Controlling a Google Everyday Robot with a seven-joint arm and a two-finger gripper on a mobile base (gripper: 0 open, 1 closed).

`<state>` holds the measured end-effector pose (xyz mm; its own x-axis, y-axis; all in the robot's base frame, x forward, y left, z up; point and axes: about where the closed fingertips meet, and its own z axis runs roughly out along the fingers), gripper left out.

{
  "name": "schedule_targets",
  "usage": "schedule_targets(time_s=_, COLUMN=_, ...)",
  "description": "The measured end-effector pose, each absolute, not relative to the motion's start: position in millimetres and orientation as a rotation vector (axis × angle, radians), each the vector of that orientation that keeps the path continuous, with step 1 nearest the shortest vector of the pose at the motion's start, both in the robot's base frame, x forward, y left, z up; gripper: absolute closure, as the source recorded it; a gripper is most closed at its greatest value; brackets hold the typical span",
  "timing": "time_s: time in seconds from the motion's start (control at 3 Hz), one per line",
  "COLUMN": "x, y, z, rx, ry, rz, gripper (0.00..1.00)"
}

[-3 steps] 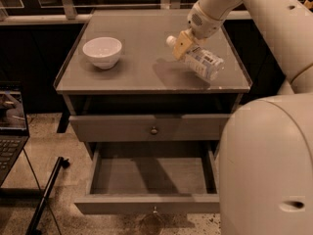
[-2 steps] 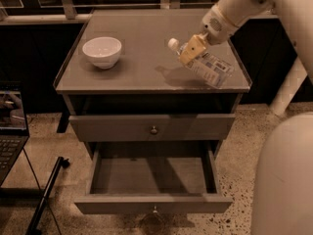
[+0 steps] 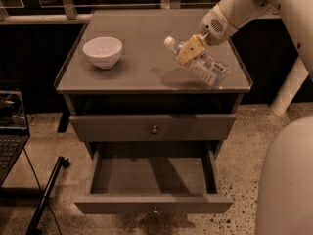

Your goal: Place blue plastic bottle into middle drawer

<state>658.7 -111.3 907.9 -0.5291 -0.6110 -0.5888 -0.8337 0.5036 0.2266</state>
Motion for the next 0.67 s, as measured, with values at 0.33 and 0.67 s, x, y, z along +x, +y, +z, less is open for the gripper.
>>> schedule_targets(time_s=0.33, x=651.4, y=-93.9, z=904.4, rx=-1.246, ry=2.305, rz=0.772, gripper=1.00)
schedule_targets(time_s=0.67, x=618.0, y=-78.5, z=921.7, rx=-1.280, ry=2.196, rz=0.909, gripper=1.00)
